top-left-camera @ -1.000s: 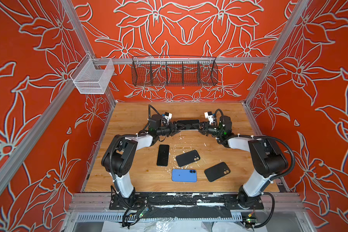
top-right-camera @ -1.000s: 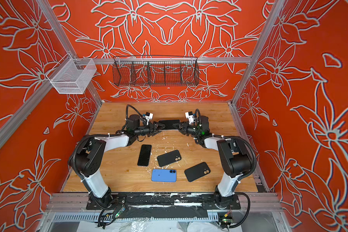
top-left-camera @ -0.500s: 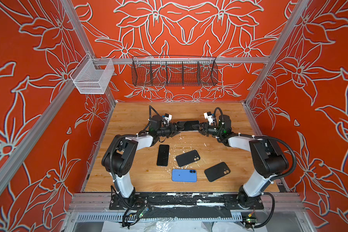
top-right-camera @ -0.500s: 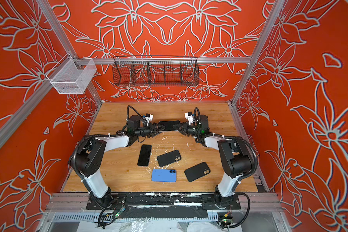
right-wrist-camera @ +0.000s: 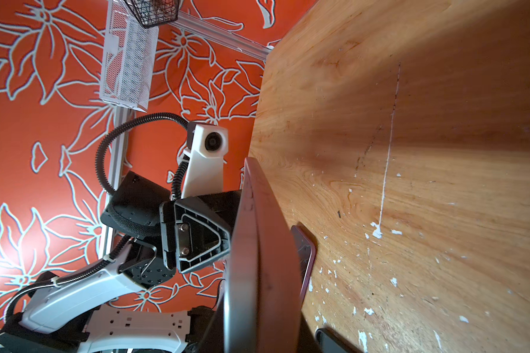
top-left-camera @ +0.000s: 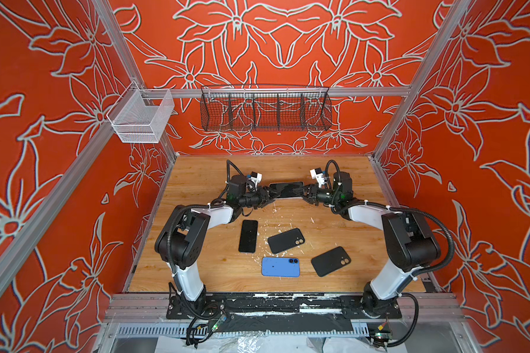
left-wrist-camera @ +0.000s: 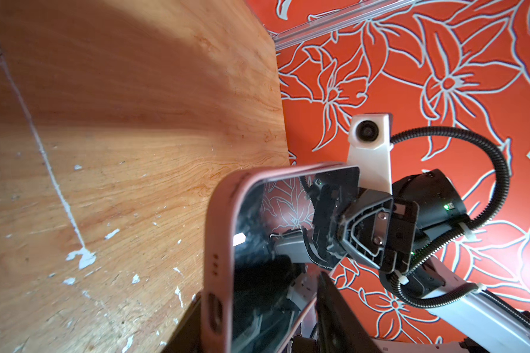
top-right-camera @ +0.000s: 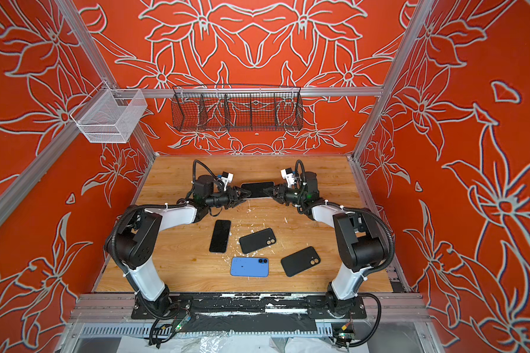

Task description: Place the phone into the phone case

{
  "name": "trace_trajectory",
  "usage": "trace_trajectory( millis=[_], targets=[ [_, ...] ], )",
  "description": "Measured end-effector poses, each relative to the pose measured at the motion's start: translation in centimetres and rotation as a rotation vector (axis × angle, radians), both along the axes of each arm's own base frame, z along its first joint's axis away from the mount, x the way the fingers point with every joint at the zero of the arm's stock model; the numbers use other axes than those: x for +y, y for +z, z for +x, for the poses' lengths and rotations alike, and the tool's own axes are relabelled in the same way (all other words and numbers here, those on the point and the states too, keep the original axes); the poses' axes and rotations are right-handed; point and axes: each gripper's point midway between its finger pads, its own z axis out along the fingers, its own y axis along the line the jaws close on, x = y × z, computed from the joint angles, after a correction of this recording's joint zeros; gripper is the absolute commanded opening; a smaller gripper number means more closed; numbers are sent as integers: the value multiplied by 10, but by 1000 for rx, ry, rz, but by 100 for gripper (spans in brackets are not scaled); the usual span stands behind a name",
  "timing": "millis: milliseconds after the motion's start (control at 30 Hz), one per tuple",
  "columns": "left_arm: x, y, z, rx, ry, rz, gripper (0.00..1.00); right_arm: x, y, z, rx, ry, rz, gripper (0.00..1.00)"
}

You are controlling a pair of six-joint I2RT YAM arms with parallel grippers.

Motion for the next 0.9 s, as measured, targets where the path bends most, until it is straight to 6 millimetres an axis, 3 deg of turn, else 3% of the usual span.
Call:
trace_trajectory(
  millis=[167,300,667,900],
  targets=[
    [-1,15,3,-78,-5,-33,60,0,10,3,9,2,59,0],
    [-2,23,4,-119,-11,-46,62,0,14,4,19,3,95,0],
    [-2,19,5,-148,-12,-16,64,0,11,1,43,5,106,0],
    [-1,24,9,-134,2,-41,76,0,7,-4,55,17,108,0]
  ],
)
